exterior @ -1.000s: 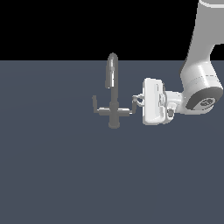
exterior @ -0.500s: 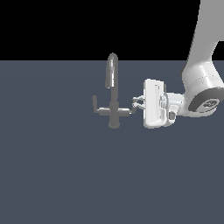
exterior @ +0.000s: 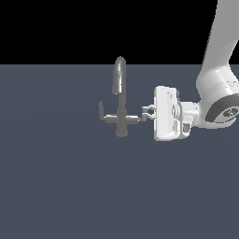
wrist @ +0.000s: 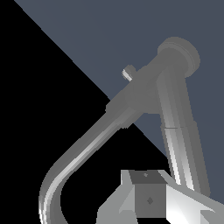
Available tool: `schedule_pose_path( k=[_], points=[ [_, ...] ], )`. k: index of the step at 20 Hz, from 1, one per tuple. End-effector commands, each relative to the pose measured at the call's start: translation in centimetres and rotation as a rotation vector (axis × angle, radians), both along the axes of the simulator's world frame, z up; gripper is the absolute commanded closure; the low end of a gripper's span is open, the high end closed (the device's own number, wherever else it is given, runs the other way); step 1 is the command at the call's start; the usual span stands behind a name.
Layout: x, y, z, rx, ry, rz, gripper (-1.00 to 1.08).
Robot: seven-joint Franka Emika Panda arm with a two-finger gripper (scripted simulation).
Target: Turn on the faucet by rotating a designated handle.
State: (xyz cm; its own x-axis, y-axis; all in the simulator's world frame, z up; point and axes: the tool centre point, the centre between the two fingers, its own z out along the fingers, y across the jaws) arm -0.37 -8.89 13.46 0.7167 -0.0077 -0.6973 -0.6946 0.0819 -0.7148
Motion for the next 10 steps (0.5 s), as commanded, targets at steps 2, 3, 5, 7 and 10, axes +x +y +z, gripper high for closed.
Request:
schedule_pose_path(
  k=[2,3,5,7,10],
  points=[
    [-0.7,0.1,-1.3,0.002,0.005,0.002,1.08],
    [-1.0,0.1,-2.0,0.003,0.008,0.002,1.08],
    [-1.6,0.1,-3.3,0.004,0.013,0.003,1.08],
    [-2.3,0.2,-4.6,0.006,0.018,0.004,1.08],
    [-2.9,0.2,-5.8,0.007,0.023,0.005,1.08]
  ],
)
